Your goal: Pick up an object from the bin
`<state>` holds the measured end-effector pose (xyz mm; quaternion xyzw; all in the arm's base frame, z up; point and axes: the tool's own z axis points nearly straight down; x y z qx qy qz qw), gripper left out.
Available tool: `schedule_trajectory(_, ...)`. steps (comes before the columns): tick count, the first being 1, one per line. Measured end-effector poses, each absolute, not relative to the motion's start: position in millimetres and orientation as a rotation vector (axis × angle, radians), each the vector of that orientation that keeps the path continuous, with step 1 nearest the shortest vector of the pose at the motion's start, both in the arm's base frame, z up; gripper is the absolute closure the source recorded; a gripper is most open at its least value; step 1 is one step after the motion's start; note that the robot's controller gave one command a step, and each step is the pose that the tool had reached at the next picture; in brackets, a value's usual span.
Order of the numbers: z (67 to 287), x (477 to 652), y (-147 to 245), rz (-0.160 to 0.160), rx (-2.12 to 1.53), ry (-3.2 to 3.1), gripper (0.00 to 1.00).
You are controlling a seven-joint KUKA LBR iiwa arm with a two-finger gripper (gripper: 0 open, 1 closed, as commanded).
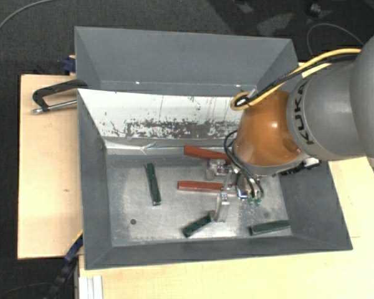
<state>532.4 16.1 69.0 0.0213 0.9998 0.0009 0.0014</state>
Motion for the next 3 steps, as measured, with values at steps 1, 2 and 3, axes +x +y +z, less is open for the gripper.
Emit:
schedule_trajectory(1,70.2,533.7,16.9,0.003,0.068,3.136,0.00)
schedule_trajectory(2,71.4,535.2,17.7,0.003,0.068,3.136,0.00)
schedule_trajectory(3,71.0,534.7,17.5,0.002,0.069,3.139,1.00)
